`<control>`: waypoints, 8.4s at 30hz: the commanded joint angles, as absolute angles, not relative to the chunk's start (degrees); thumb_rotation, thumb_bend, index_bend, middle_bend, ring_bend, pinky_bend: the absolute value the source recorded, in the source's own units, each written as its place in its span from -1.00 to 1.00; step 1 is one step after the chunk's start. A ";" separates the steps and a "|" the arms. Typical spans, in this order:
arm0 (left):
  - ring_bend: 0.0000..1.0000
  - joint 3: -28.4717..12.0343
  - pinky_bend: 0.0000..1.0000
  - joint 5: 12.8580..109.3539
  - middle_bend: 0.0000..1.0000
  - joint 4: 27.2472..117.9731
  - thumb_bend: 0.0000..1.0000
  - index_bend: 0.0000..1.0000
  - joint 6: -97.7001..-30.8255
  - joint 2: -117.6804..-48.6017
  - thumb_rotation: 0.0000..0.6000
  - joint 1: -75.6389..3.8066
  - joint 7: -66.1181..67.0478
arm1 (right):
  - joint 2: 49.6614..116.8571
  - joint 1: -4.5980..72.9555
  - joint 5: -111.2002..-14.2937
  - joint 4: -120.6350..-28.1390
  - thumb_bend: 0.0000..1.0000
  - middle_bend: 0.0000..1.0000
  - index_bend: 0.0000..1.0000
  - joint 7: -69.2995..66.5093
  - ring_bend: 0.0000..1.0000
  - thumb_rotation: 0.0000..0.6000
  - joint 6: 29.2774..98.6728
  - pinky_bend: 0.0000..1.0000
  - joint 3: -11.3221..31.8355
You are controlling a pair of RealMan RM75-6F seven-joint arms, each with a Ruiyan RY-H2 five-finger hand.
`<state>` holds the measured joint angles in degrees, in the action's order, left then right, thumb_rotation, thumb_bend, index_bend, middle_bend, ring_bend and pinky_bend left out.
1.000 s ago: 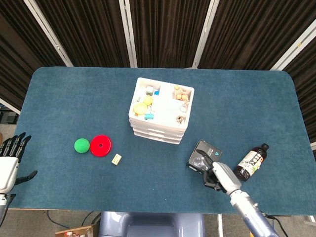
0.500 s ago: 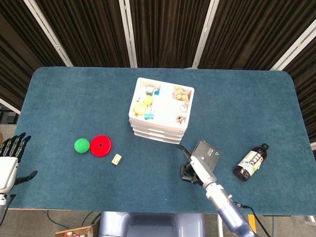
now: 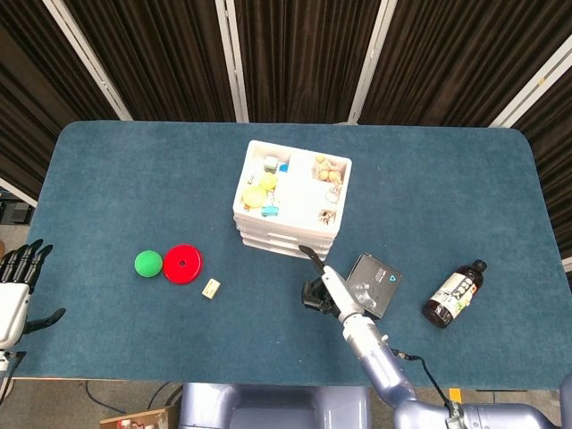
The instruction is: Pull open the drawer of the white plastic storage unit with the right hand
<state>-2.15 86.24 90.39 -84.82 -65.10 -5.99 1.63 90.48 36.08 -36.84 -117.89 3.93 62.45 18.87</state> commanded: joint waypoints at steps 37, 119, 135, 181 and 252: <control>-1.00 -2.41 -0.86 85.05 -1.00 90.87 -1.00 -0.91 -83.61 -63.78 1.00 -6.07 -1.68 | 106.96 42.19 -28.46 -110.22 0.62 0.96 -1.00 2.92 0.82 1.00 70.95 1.00 27.86; -1.00 -2.43 -0.87 84.90 -1.00 91.28 -1.00 -0.92 -82.95 -63.11 1.00 -6.38 -2.93 | 118.03 39.74 -24.48 -115.18 0.61 0.96 -0.48 -1.79 0.81 1.00 70.68 1.00 29.67; -1.00 -2.49 -0.87 84.88 -1.00 91.21 -1.00 -0.92 -83.11 -63.19 1.00 -6.35 -2.85 | 116.23 39.62 -24.97 -119.36 0.41 0.87 -1.00 3.69 0.72 1.00 71.80 0.91 25.94; -1.00 -2.45 -0.87 84.87 -1.00 91.23 -1.00 -0.92 -83.36 -63.74 1.00 -6.24 -1.45 | 98.67 36.78 -21.54 -126.46 0.39 0.86 -0.64 2.68 0.72 1.00 58.66 0.91 19.05; -1.00 -2.88 -0.87 83.30 -1.00 92.00 -1.00 -0.92 -82.17 -63.29 1.00 -6.44 -1.96 | 77.64 57.25 -20.99 -126.09 0.40 0.92 -0.91 6.67 0.77 1.00 56.18 0.93 17.15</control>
<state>-2.88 83.29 92.00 -82.17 -63.29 -6.44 -1.95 77.46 57.03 -21.23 -126.20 6.44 55.98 17.32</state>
